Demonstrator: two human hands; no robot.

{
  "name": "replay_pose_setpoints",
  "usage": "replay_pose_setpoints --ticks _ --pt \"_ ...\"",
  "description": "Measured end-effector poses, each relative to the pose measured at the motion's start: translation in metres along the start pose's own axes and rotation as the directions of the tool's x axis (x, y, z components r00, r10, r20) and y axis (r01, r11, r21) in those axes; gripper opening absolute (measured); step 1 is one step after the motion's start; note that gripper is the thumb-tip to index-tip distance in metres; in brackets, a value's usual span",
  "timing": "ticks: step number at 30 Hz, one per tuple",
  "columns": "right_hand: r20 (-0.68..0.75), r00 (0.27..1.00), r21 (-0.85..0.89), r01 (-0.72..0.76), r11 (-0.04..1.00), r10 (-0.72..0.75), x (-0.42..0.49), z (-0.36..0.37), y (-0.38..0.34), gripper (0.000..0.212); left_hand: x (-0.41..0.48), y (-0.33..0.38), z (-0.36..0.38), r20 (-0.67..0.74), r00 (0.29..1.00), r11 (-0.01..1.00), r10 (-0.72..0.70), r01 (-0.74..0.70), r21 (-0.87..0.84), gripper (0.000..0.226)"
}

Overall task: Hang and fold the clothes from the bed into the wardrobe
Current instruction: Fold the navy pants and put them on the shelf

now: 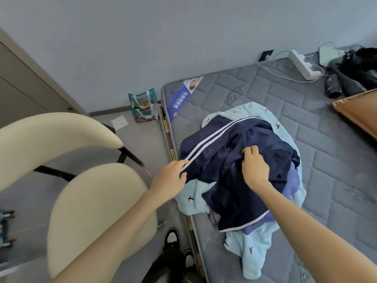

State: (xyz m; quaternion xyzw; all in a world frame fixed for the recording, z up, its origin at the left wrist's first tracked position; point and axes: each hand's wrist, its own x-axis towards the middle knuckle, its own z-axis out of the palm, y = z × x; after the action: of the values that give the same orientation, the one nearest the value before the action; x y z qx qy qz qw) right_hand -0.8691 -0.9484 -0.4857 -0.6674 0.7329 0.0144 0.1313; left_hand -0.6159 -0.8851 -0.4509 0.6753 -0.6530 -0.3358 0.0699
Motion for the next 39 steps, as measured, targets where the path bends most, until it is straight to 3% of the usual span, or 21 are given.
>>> replay_pose_setpoints --ticks 4,7,10,12,14,16,18,20,21,23,25,27,28,31,34,37,39 --pt "-0.038 0.998 0.334 0.053 0.941 -0.042 0.007 0.003 0.005 0.011 0.021 0.005 0.007 0.006 0.999 0.999 0.043 -0.043 0.000 0.044" --pt "0.007 0.991 0.476 0.111 0.872 -0.130 -0.015 -0.002 0.002 0.014 0.026 0.008 0.011 0.018 0.998 0.998 0.063 -0.063 -0.013 0.047" --pt "0.179 0.949 0.567 0.116 0.815 -0.259 -0.052 -0.005 0.000 0.026 0.028 0.013 0.017 0.072 0.994 0.997 0.077 -0.076 -0.016 0.051" --pt "0.366 0.863 0.594 0.071 0.801 -0.348 -0.069 -0.007 0.001 0.027 0.029 0.017 0.022 0.113 0.990 0.996 0.089 -0.087 -0.019 0.055" --pt "0.499 0.777 0.514 0.090 0.853 -0.383 -0.074 -0.008 0.006 0.022 0.030 0.021 0.028 0.146 0.986 0.997 0.081 -0.078 -0.025 0.057" --pt "0.426 0.848 0.451 0.102 0.887 -0.315 -0.069 -0.013 0.013 0.026 0.032 0.027 0.034 0.172 0.982 0.997 0.078 -0.075 -0.028 0.057" --pt "0.159 0.972 0.472 0.080 0.878 -0.174 -0.058 -0.021 0.023 0.028 0.037 0.033 0.039 0.189 0.978 0.996 0.087 -0.080 -0.042 0.056" --pt "-0.136 0.989 0.372 0.098 0.923 -0.050 -0.041 -0.025 0.035 0.036 0.041 0.039 0.043 0.192 0.976 0.994 0.101 -0.090 -0.062 0.055" --pt "-0.189 0.981 0.311 0.031 0.950 0.029 -0.030 -0.023 0.041 0.048 0.043 0.042 0.045 0.191 0.976 0.993 0.107 -0.095 -0.069 0.055" --pt "-0.061 0.957 0.345 -0.246 0.906 0.284 -0.009 -0.018 0.053 0.081 0.046 0.047 0.046 0.186 0.976 0.991 0.117 -0.104 -0.080 0.055" --pt "0.166 0.856 0.540 -0.494 0.682 0.489 0.006 -0.012 0.057 0.101 0.047 0.050 0.046 0.175 0.976 0.989 0.130 -0.116 -0.092 0.054" --pt "0.280 0.766 0.653 -0.594 0.470 0.579 0.012 -0.005 0.056 0.092 0.047 0.051 0.043 0.161 0.976 0.986 0.148 -0.134 -0.097 0.054" --pt "0.264 0.755 0.667 -0.593 0.451 0.601 0.012 -0.004 0.053 0.081 0.046 0.051 0.041 0.153 0.976 0.985 0.157 -0.143 -0.097 0.054" --pt "0.064 0.832 0.728 -0.417 0.545 0.551 0.002 -0.007 0.041 0.047 0.039 0.047 0.030 0.122 0.978 0.982 0.170 -0.158 -0.105 0.053" --pt "-0.099 0.926 0.822 -0.131 0.554 0.364 -0.018 -0.034 0.017 0.022 0.029 0.044 0.012 0.066 0.985 0.978 0.157 -0.146 -0.147 0.053" --pt "-0.222 0.969 0.814 0.125 0.567 0.105 -0.047 -0.067 -0.016 0.018 0.015 0.044 -0.014 -0.010 0.991 0.964 0.130 -0.128 -0.234 0.052" --pt "-0.286 0.955 0.778 0.283 0.561 -0.085 -0.068 -0.088 -0.036 0.017 0.002 0.043 -0.036 -0.075 0.991 0.946 0.114 -0.131 -0.296 0.050"
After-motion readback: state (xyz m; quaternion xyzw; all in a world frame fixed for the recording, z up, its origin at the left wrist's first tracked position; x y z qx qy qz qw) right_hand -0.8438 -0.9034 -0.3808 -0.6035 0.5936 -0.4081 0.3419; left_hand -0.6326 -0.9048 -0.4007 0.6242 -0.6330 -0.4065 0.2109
